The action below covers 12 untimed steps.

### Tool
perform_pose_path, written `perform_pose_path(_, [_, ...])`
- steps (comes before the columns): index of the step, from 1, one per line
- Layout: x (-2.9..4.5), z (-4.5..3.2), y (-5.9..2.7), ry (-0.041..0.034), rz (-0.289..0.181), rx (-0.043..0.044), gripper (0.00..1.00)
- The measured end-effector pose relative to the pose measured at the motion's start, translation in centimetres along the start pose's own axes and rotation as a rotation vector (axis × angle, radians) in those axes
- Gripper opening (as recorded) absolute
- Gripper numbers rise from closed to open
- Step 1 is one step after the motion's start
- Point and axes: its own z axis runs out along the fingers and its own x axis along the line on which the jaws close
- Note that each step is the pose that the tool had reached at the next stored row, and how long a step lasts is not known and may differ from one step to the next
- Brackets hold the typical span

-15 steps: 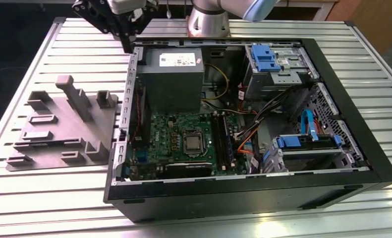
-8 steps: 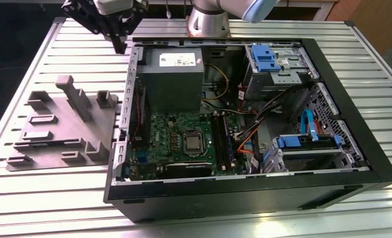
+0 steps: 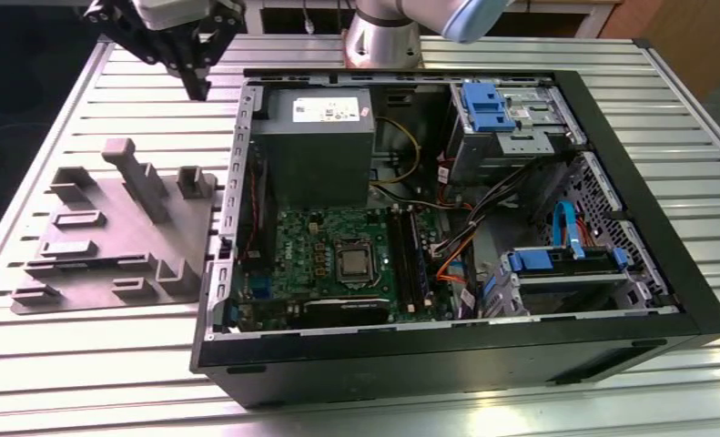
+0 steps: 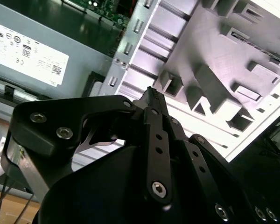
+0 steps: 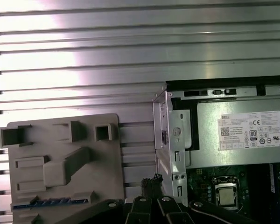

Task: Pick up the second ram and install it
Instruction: 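Reach for the second ram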

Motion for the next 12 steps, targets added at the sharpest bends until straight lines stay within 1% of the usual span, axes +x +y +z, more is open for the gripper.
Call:
perform_pose_path(3, [0.78, 0.03, -0.06, 0.0, 0.0, 0.0, 0.1])
perform_pose_path(12, [2.67, 0.21, -0.21, 0.0, 0.0, 0.0, 0.1])
